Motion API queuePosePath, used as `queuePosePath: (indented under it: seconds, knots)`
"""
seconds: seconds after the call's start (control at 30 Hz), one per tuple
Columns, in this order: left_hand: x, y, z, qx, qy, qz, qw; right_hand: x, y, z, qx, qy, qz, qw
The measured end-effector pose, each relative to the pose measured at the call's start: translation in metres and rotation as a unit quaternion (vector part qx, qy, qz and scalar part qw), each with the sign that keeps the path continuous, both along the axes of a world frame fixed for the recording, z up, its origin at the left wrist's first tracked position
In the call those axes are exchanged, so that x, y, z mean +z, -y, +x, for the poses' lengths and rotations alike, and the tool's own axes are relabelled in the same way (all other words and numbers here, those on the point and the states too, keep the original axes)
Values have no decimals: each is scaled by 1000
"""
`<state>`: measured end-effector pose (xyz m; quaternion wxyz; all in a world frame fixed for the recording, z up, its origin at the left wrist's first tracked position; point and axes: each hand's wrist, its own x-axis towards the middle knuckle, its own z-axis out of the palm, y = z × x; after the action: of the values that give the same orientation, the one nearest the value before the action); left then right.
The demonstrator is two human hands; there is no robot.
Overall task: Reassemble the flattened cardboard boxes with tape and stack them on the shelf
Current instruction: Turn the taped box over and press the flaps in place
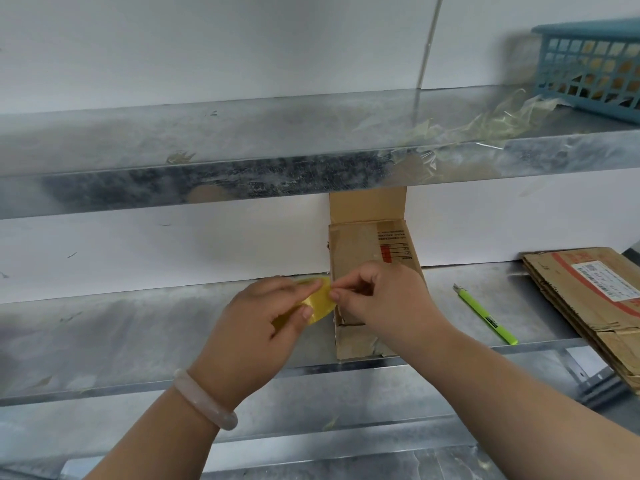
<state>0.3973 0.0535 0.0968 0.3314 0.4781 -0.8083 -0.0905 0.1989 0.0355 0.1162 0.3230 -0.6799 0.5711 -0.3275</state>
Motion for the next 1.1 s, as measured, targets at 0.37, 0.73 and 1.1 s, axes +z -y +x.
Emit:
queuePosePath:
  seconds: [0.37, 0.73, 1.1]
  knots:
    - [21, -2, 6, 143, 68, 43, 986, 21, -15, 0, 52, 99, 63, 992]
    - [17, -9, 29, -40, -120, 111, 986, 17, -22, -16, -23, 364, 181, 913]
    - [16, 1, 25, 2, -16, 148, 989, 12, -28, -33, -61, 361, 117, 923]
